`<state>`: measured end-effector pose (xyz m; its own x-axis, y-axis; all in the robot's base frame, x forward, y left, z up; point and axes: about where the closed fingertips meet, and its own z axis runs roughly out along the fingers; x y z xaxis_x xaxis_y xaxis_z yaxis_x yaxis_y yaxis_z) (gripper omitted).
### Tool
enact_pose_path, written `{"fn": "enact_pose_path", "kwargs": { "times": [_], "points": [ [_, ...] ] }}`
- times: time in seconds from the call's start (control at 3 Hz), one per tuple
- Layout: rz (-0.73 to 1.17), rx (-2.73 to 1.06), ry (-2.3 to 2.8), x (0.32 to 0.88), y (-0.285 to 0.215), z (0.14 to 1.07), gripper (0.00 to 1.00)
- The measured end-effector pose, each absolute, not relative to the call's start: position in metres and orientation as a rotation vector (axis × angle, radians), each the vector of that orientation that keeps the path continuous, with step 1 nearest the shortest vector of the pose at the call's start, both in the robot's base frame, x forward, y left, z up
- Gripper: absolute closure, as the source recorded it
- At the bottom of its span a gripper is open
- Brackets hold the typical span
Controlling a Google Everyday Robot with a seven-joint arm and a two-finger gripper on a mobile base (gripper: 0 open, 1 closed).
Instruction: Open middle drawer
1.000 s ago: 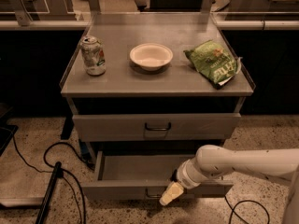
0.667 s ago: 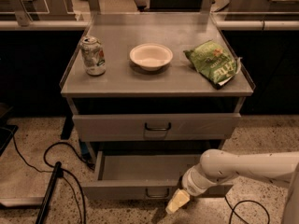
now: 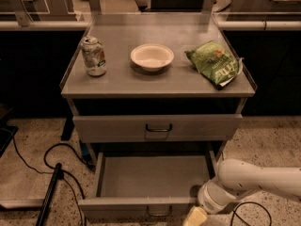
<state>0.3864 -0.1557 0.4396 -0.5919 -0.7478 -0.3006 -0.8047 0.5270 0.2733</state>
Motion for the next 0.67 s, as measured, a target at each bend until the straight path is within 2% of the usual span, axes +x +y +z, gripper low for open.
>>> {"fn": "enact_pose_path", "kwargs": {
  "times": [0.33,0.67],
  "points": [
    [0.665,-1.276,2.676,0.3243,-0.1833,0.4927,0.0],
    [0.665,-1.276,2.676,0.3243,-0.1833,0.4927,0.0]
  ]
}}
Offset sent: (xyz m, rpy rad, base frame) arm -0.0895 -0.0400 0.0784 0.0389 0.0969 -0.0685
